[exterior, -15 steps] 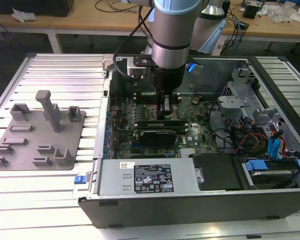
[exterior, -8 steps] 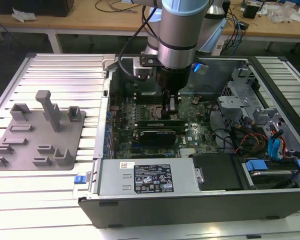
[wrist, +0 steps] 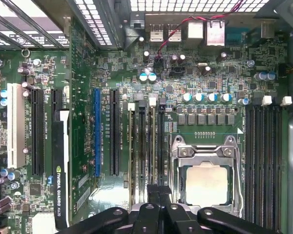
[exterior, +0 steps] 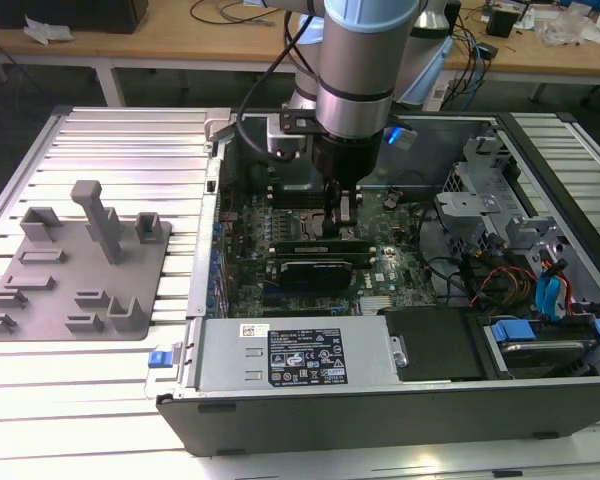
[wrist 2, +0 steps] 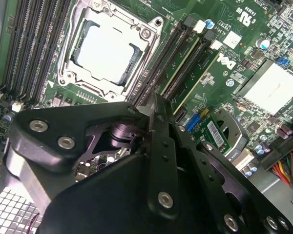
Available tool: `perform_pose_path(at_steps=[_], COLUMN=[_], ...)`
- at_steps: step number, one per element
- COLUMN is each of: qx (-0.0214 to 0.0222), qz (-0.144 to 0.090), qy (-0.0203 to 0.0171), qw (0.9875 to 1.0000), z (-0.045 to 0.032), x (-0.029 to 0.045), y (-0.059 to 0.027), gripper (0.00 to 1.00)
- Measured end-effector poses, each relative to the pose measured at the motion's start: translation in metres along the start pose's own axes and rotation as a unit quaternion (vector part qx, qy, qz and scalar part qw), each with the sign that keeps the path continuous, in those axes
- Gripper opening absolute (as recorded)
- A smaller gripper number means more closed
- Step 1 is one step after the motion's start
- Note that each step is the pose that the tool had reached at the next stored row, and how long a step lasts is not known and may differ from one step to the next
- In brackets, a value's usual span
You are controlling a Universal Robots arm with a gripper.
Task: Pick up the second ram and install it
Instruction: 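Insert the second ram into the second slot, then press down the second ram until it locks into place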
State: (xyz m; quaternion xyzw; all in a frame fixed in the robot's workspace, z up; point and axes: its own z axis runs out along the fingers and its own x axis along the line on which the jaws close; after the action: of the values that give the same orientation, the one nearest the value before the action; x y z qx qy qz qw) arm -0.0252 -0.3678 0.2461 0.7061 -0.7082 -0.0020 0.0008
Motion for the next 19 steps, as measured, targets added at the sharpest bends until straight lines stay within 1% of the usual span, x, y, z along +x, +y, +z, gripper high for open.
perform_pose_path(at_steps=[2,3,4,11,13,19], qx=[0.0,0.0,0.0,-0.0001,0.0,-0.0001], qz=[0.0,0.0,0.0,0.0,0.0,0.0], qy=[-0.0035,-0.008,-0.0112,-0.0119,-0.0126,-0.0127], qw=[1.0,1.0,0.9999,0.9999,0.9999,0.9999], z=[0.0,0.0,0.0,0.0002,0.0003,0.0002], x=[0.001,0.0022,0.0029,0.0031,0.003,0.0036], y=[0.0,0.0,0.0001,0.0,0.0,0.0], gripper=[0.08,0.08,0.08,0.08,0.08,0.08])
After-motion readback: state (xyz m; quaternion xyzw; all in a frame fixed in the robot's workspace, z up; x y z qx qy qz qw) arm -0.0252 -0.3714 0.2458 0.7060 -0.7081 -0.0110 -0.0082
